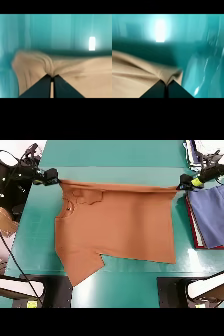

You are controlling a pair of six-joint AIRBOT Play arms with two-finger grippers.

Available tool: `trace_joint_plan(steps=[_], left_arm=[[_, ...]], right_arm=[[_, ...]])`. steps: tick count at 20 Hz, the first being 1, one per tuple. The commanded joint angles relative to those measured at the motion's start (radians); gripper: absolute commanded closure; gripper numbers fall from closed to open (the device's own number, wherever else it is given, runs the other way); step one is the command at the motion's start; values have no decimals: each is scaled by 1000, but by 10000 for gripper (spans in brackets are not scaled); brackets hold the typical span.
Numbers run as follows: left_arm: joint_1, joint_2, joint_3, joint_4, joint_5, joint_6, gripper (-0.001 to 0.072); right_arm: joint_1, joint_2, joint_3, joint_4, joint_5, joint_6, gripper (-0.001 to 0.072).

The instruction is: Fold the shirts.

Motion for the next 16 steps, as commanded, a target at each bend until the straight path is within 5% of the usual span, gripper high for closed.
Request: trace_joint_plan(steps=[1, 8, 15, 16], left_arm=[[1, -42, 93, 9, 116, 4, 683], [1, -42, 94, 37, -172, 56, 684], [1, -42, -201, 34, -128, 53, 681], [1, -42, -221, 33, -121, 40, 615]], right_arm=[[2, -53, 142, -8, -63, 1, 694], [18, 52, -76, -13, -12, 0, 694], [60, 127, -384, -6, -132, 1, 692], [60, 128, -396, -1, -126, 1, 669]])
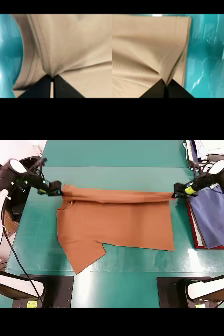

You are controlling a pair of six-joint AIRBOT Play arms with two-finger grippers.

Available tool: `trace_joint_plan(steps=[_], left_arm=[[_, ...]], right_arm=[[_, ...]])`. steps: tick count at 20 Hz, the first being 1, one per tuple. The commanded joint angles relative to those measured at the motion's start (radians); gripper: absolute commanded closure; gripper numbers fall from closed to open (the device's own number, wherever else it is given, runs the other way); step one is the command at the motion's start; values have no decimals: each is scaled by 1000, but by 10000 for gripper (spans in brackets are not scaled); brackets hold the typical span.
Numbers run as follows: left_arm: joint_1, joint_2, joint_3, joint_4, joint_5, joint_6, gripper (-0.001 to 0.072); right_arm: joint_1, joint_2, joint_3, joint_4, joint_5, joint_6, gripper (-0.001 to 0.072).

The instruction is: Fold the shirts.

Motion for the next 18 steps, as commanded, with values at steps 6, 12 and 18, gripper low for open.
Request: trace_joint_plan(steps=[6, 12, 18], left_arm=[[0, 124, -134, 83, -95, -35, 220], [0, 520, -611, 147, -132, -62, 220], [-1, 698, -967, 64, -37, -107, 220]], right_arm=[[-29, 109, -77, 42, 108, 0, 224], [-42, 299, -77, 43, 193, 0, 225], [-18, 387, -77, 61, 204, 0, 226]])
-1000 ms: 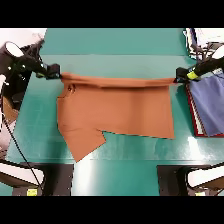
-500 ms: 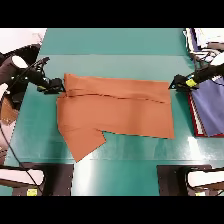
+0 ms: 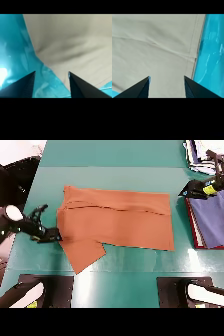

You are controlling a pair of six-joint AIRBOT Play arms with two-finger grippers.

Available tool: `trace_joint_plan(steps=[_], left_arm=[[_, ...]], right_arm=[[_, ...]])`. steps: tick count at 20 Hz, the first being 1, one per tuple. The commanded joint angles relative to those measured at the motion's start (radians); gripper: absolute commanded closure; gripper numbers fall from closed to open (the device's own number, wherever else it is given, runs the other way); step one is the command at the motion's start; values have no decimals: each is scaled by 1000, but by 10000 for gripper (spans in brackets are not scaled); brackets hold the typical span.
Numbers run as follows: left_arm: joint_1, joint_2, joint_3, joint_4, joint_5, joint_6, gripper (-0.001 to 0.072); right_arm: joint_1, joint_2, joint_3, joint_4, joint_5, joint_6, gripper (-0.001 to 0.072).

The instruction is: Fold the shirts.

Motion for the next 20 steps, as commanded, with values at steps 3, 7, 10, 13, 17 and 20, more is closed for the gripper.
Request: trace_joint_plan(steps=[3, 7, 10, 13, 17, 20], left_arm=[[-1, 68, -211, -138, 141, -15, 220], [-1, 68, -235, -232, 229, 3, 221], [-1, 68, -235, -262, 237, 32, 547], [-1, 68, -235, -279, 232, 41, 683], [-1, 68, -235, -280, 201, 57, 684], [-1, 68, -235, -279, 208, 57, 684]], right_arm=[[6, 39, 0, 11, 43, 0, 230], [4, 39, -1, 10, 84, 0, 230], [-26, 89, -109, 9, 66, 0, 230], [-110, 176, -327, 8, 31, 0, 230], [-277, 247, -657, 3, 17, 0, 149], [-358, 245, -860, 38, -73, 0, 160]])
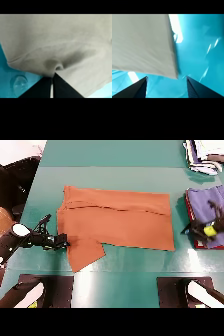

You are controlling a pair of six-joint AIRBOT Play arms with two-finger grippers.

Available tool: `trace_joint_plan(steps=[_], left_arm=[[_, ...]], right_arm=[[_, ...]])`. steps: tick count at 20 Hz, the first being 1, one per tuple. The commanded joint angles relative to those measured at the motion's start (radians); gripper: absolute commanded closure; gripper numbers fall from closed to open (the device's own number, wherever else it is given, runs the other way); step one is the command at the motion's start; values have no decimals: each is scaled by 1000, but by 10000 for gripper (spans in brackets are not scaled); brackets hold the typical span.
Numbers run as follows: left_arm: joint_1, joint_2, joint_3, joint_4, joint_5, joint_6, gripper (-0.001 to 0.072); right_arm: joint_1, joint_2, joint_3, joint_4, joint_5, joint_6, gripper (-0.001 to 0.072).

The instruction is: Fold the shirts.

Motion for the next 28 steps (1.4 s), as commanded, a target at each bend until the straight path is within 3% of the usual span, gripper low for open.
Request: trace_joint_plan(steps=[1, 2, 4, 8, 11, 12, 17, 20, 22, 24, 28], left_arm=[[1, 1, 0, -8, -4, 7, 684], [1, 1, 1, -8, -2, 6, 684], [1, 1, 15, -6, -2, 7, 684], [1, 1, 74, 7, -16, 6, 684], [1, 1, 98, 41, -67, 6, 685], [1, 8, 105, 63, -101, 6, 686], [1, 246, 105, 223, -269, -74, 686], [1, 396, 105, 216, -434, -119, 686], [1, 456, 108, 163, -512, -156, 686], [1, 455, 142, 151, -498, -156, 686], [1, 346, 225, 150, -262, -92, 686]], right_arm=[[-82, 16, -243, 62, -112, -1, 161], [-76, 16, -279, 88, -150, -10, 167], [-39, 15, -328, 141, -220, -18, 276], [62, 16, -340, 163, -298, -17, 285], [87, 17, -338, 161, -275, -38, 669], [87, 25, -335, 158, -254, -59, 692], [78, 202, -214, 22, -28, -60, 692], [79, 327, -153, -81, 158, -58, 692], [79, 406, -118, -117, 192, -55, 693], [79, 438, -70, -108, 151, -50, 693], [137, 278, 47, -76, 48, -50, 693]])
